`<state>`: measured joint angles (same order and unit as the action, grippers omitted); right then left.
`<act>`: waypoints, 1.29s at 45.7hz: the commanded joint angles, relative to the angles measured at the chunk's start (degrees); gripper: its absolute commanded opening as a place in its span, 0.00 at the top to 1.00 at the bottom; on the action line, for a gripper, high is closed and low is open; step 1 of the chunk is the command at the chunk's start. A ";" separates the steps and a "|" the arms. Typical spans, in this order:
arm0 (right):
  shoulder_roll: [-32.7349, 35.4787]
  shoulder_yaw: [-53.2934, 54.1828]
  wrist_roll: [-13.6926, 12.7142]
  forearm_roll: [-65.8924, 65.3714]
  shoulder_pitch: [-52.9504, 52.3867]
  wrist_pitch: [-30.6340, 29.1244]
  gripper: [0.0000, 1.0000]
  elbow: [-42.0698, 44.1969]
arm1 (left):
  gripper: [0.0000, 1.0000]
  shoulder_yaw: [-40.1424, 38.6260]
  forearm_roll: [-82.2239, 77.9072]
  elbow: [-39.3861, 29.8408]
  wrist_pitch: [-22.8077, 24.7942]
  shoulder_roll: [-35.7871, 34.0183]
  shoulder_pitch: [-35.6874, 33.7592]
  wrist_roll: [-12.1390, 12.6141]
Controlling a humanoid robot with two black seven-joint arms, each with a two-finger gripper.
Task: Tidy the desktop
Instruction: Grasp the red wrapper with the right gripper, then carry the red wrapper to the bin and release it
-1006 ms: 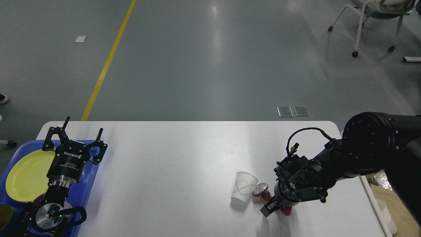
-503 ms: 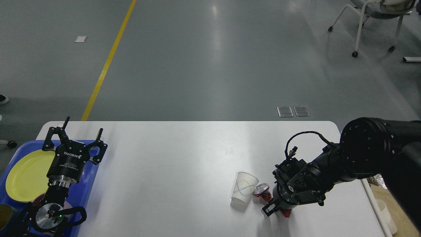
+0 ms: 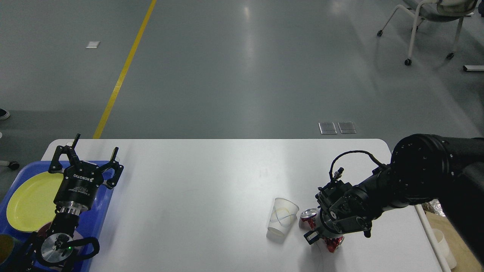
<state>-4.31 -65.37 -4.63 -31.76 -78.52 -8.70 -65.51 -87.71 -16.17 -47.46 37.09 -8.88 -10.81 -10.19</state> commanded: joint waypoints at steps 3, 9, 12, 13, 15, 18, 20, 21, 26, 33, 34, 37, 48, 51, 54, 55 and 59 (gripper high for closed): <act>0.27 0.33 0.06 0.39 -0.66 -0.43 1.00 -1.73 | 0.04 0.00 0.00 0.00 0.00 0.00 0.00 0.00; 2.19 1.21 0.59 8.36 -2.51 -0.70 1.00 -1.90 | 0.04 0.00 0.00 0.00 0.00 0.00 0.00 0.00; 4.13 1.30 0.85 14.08 -4.09 -0.70 1.00 -2.08 | 0.04 0.00 0.00 0.00 0.00 0.00 0.00 0.00; 4.48 1.30 0.85 15.49 -4.62 -0.70 1.00 -2.17 | 0.04 0.00 0.00 0.00 0.00 0.00 0.00 0.00; 4.75 1.21 0.50 17.52 -5.58 -1.14 1.00 -2.78 | 0.04 0.00 0.00 0.00 0.00 0.00 0.00 0.00; 5.80 1.21 0.15 19.10 -7.86 -2.37 1.00 -4.62 | 0.04 0.00 0.00 0.00 0.00 0.00 0.00 0.00; 7.38 1.30 0.15 19.81 -9.97 -3.16 1.00 -6.46 | 0.04 0.00 0.00 0.00 0.00 0.00 0.00 0.00; 8.34 1.38 0.15 20.25 -11.20 -3.42 1.00 -7.87 | 0.04 0.00 0.00 0.00 0.00 0.00 0.00 0.00; 12.65 1.74 0.06 24.46 -18.14 -5.35 1.00 -13.23 | 0.04 0.00 0.00 0.00 0.00 0.00 0.00 0.00; 15.73 0.95 -0.29 31.14 -30.79 -16.94 1.00 -18.25 | 0.04 0.00 0.00 0.00 0.00 0.00 0.00 0.00; 16.08 0.86 -0.38 32.02 -32.81 -19.05 1.00 -18.77 | 0.04 0.00 0.00 0.00 0.00 0.00 0.00 0.00; 17.31 0.42 -0.47 34.65 -40.18 -24.68 1.00 -20.70 | 0.04 0.00 0.00 0.00 0.00 0.00 0.00 0.00; 18.20 -3.09 -1.26 39.76 -59.02 -26.19 1.00 -29.59 | 0.04 0.00 0.00 0.00 0.00 0.00 0.00 0.00; 18.20 -3.89 -1.61 40.29 -58.94 -25.05 1.00 -29.59 | 0.04 0.00 0.00 0.00 0.00 0.00 0.00 0.00; 18.20 -4.15 -1.61 40.29 -58.32 -23.99 1.00 -29.59 | 0.04 0.00 0.00 0.00 0.00 0.00 0.00 0.00; 18.20 -4.24 -1.61 40.29 -58.24 -23.91 1.00 -29.59 | 0.04 0.00 0.00 0.00 0.00 0.00 0.00 0.00; 18.28 -4.94 -1.61 40.29 -58.06 -23.47 1.00 -29.50 | 0.04 0.00 0.00 0.00 0.00 0.00 0.00 0.00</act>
<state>13.88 -69.48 -6.23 8.47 -136.90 -32.89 -95.07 -87.72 -16.17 -47.46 37.09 -8.88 -10.81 -10.20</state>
